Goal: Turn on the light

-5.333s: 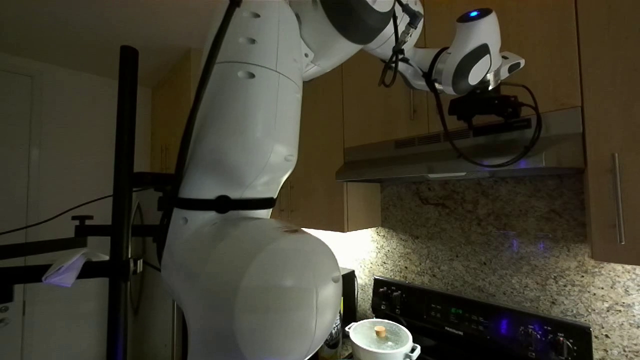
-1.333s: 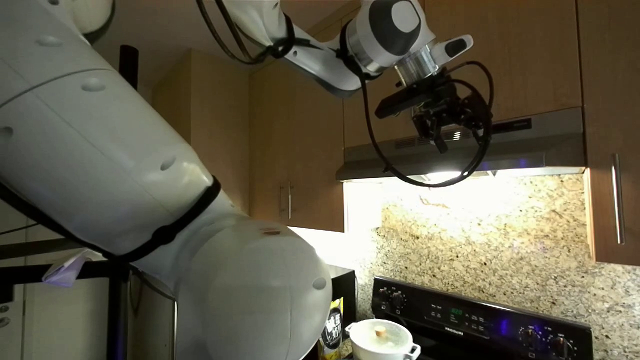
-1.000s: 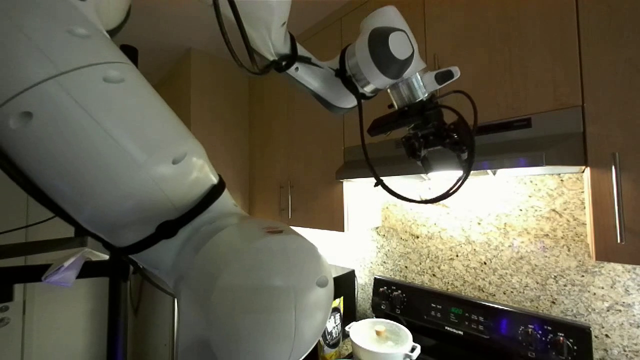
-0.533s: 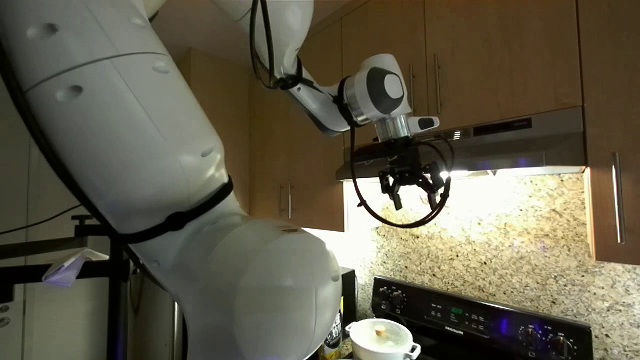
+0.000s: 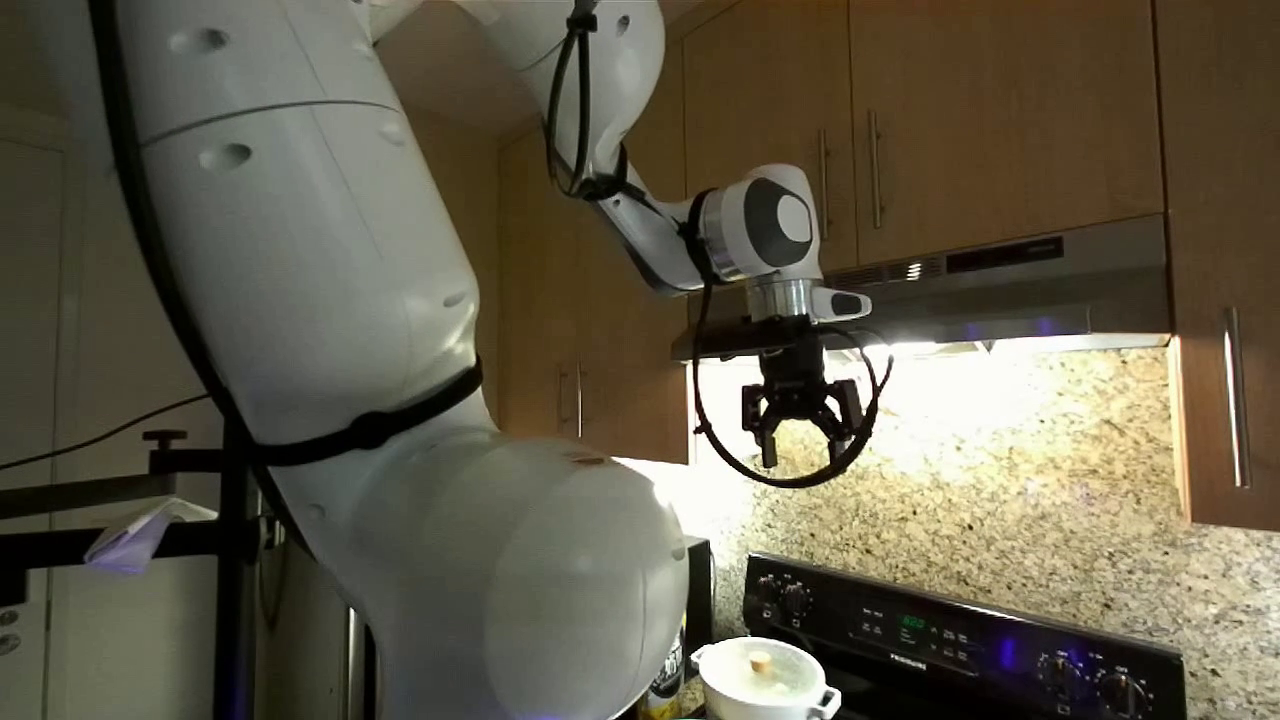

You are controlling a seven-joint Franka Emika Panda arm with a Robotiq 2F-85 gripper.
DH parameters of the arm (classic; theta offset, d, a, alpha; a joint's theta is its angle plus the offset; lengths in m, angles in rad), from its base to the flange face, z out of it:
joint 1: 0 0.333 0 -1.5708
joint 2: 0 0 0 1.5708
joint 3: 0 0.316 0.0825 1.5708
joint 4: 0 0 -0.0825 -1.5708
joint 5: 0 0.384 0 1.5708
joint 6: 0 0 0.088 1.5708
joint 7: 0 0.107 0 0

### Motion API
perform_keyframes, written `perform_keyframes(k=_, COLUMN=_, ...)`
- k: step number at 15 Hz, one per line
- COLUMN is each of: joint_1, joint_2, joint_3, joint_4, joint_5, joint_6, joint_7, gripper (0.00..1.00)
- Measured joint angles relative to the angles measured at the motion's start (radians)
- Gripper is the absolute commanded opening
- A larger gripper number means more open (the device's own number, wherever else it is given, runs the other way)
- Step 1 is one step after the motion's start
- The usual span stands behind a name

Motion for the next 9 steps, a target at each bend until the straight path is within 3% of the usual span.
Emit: perform_keyframes(k=9, joint_1=0.000, joint_2=0.003, joint_3=0.000, joint_4=0.007, joint_5=0.000, joint_6=-0.003, joint_7=0.000, gripper=1.00)
